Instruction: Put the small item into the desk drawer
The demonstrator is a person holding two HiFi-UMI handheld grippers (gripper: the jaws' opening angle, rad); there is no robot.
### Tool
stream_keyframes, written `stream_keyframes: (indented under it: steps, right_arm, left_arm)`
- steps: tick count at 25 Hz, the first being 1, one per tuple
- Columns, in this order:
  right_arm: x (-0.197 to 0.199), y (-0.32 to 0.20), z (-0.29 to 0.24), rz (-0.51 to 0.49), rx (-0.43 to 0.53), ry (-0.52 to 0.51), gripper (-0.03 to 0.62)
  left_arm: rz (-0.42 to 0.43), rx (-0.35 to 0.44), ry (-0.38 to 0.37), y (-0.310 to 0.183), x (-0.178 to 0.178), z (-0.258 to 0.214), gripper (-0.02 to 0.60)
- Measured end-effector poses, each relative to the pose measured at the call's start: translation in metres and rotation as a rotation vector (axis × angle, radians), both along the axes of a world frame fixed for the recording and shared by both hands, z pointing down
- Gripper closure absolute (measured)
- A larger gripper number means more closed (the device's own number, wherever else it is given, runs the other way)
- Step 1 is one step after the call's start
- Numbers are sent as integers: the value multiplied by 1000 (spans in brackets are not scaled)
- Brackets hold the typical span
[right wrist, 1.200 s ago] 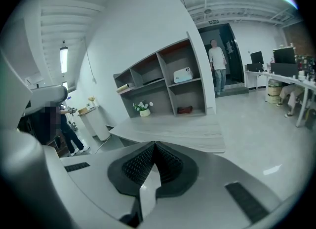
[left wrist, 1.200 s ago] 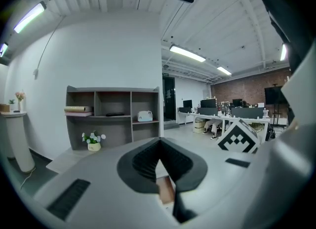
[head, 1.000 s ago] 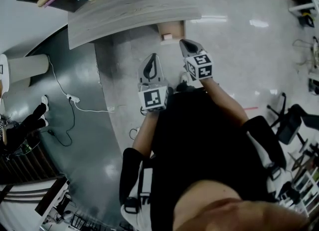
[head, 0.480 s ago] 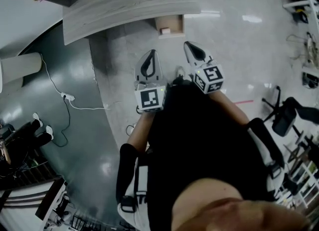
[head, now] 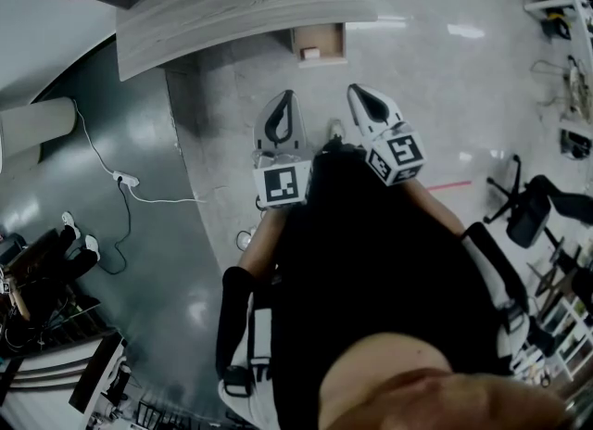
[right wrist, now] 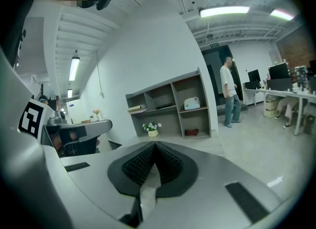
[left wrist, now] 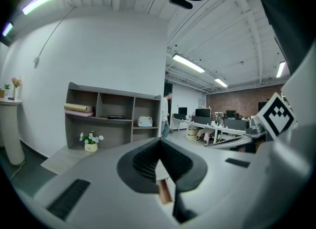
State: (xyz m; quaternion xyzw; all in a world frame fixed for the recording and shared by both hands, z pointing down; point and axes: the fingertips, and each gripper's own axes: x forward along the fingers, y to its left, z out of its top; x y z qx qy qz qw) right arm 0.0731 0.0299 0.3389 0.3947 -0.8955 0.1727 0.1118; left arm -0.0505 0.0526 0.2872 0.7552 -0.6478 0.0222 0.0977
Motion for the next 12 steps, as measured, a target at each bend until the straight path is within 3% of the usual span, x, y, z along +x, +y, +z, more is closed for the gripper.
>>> stream_keyframes:
  steps: [12]
  right_arm:
    - [-6, -2, -3, 4, 25, 5, 596]
  left_arm:
    - [6, 20, -8, -1, -5, -3, 584]
